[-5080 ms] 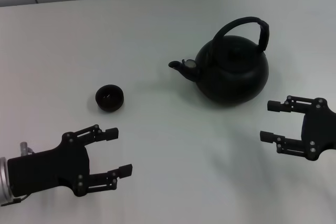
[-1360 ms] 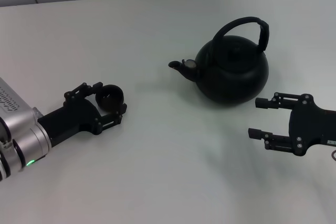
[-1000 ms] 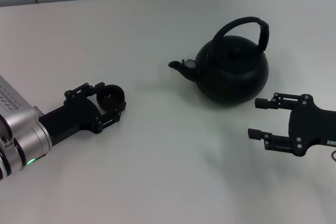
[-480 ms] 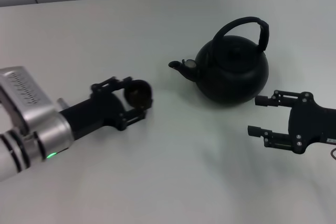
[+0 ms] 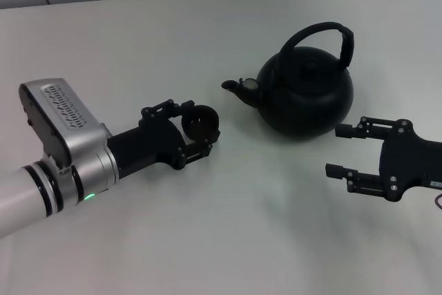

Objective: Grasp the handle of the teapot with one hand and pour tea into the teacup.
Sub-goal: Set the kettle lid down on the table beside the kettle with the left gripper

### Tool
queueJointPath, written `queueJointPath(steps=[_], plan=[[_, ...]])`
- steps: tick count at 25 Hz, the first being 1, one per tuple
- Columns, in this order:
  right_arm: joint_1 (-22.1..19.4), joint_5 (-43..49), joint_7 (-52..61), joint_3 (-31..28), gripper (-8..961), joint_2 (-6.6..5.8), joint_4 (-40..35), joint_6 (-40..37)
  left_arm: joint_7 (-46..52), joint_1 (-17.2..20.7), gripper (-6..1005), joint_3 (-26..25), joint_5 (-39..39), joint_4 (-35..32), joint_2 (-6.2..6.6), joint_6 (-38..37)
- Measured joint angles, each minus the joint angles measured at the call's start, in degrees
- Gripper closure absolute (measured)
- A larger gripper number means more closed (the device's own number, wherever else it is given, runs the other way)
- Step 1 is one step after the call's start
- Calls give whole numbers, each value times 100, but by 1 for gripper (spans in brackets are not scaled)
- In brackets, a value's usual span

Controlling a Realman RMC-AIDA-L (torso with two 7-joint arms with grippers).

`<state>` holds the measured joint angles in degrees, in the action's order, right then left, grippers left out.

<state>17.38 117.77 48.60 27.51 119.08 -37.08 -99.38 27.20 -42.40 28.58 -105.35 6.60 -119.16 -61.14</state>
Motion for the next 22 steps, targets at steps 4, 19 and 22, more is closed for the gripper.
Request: queueJointPath(steps=[4, 19, 22], plan=[[-5, -1, 0, 0, 299, 0, 0, 2, -38, -29, 297, -59, -5, 62, 0, 214], [-24, -1, 2, 27, 300, 0, 1, 39, -247, -43, 288, -361, -20, 294, 0, 525], [-24, -1, 3, 42, 300, -3, 46, 49, -248, -39, 286, -362, -20, 296, 0, 528]])
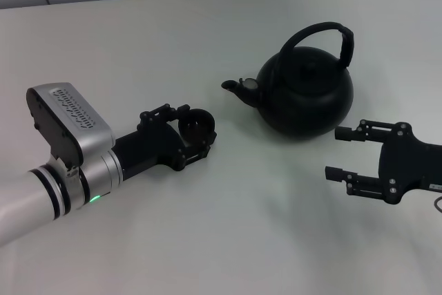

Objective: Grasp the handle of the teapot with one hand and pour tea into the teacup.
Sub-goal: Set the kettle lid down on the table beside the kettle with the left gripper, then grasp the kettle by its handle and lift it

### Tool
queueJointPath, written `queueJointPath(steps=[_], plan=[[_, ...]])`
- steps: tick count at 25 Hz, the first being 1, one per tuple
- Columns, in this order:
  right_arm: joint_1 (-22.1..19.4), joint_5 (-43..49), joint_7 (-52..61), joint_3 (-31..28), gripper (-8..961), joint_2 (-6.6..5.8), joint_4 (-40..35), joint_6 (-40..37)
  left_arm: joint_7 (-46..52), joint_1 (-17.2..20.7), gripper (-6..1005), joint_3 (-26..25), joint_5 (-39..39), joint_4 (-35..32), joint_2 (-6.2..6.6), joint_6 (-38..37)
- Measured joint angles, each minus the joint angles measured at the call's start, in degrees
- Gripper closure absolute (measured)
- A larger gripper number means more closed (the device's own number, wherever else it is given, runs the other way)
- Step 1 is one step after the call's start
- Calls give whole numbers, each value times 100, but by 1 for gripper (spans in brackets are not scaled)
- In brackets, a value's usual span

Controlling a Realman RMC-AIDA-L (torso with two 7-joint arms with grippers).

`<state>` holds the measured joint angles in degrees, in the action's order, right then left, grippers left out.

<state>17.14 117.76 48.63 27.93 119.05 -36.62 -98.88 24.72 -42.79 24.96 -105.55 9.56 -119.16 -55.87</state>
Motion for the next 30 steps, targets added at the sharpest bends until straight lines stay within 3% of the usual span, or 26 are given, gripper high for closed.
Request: queueJointPath(steps=[7, 11, 15, 21, 30], plan=[[7, 0, 1, -11, 301, -6, 20, -4, -2, -4, 282, 0, -6, 10, 0, -1], [8, 0, 3, -23, 301, -6, 17, -7, -2, 34, 232, -7, -8, 7, 0, -93], [-6, 0, 5, -41, 301, -6, 24, 2, 11, 246, 195, -108, 3, -96, 29, -541], [-10, -44, 6, -43, 302, 0, 24, -13, 508, 1127, 194, -116, -11, -1010, 80, -2188], [-33, -91, 26, -42, 302, 1, 24, -23, 1910, 2543, 194, 414, -11, -3025, 178, -4406]])
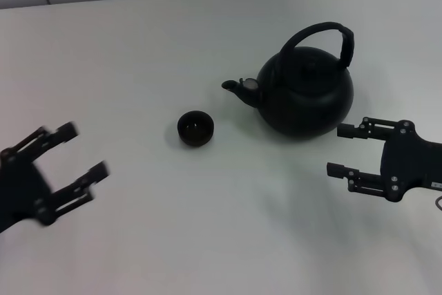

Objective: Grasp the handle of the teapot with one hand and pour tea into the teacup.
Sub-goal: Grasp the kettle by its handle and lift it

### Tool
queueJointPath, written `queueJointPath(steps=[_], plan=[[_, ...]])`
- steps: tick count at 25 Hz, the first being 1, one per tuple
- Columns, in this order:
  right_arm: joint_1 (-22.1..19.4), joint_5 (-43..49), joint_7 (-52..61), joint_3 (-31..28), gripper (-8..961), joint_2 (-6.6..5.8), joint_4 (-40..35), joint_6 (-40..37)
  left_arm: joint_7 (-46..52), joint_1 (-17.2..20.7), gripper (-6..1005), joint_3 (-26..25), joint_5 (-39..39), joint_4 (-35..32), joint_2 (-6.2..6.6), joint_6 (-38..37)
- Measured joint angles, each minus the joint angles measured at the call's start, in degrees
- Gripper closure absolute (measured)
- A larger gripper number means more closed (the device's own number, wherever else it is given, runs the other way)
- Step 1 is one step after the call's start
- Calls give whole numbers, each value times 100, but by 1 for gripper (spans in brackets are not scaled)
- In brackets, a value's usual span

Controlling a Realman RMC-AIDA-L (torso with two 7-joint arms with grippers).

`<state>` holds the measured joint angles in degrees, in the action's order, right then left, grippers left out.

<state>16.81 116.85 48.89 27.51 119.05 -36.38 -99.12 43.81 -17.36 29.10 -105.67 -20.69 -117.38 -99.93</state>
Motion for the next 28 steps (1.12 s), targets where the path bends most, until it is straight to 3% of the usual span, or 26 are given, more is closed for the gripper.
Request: queueJointPath(steps=[7, 15, 24, 28], plan=[[5, -4, 20, 0, 302, -4, 0, -29, 128, 147, 194, 9, -46, -117, 151, -237], [10, -9, 24, 0, 302, 2, 3, -10, -159, 130, 194, 15, -816, -286, 108, 334], [-66, -53, -5, -71, 302, 6, 81, -31, -377, 164, 194, -26, -873, -276, 66, 497], [-239, -658, -209, -71, 302, 16, 465, -51, -356, 165, 194, -27, -869, -307, 33, 486]])
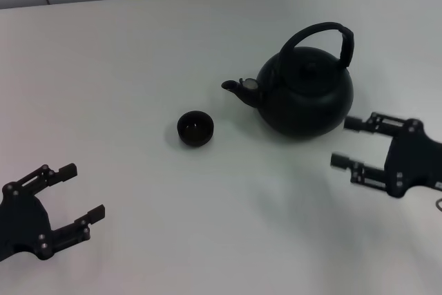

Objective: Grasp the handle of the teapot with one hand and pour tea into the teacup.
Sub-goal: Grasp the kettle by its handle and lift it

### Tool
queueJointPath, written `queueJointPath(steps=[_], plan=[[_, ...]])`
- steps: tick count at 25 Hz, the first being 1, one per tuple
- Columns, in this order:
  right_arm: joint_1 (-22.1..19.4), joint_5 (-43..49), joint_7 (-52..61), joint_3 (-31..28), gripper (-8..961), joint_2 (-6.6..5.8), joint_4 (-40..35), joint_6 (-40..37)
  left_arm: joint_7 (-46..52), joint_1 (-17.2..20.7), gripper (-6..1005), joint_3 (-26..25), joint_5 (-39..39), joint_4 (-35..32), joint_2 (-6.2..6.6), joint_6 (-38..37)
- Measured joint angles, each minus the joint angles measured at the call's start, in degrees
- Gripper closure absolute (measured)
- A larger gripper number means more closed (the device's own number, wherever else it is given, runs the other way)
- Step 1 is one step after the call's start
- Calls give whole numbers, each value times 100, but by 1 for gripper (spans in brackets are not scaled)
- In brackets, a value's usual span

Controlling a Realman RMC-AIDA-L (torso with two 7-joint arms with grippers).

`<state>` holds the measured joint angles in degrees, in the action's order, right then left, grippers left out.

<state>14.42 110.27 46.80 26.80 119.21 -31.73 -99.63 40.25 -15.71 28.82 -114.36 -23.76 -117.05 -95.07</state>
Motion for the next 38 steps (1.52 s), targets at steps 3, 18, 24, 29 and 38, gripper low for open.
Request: queueJointPath(steps=[3, 18, 24, 29, 38], plan=[[-230, -1320, -970, -10, 302, 20, 1206, 74, 13, -10, 193, 0, 4, 0, -3, -3], [269, -3902, -5426, -1334, 303, 55, 5677, 1116, 26, -54, 193, -9, 15, 28, -17, -31], [302, -3885, -5425, -1350, 303, 56, 5673, 1221, 26, -45, 193, -29, 27, 28, -18, -77], [402, -3878, -5424, -1382, 303, 38, 5623, 1234, 27, -31, 193, -147, 33, 37, -22, -114], [832, -3899, -5370, -1487, 303, 37, 5311, 1699, -20, -47, 193, -246, 33, 39, -79, -113]])
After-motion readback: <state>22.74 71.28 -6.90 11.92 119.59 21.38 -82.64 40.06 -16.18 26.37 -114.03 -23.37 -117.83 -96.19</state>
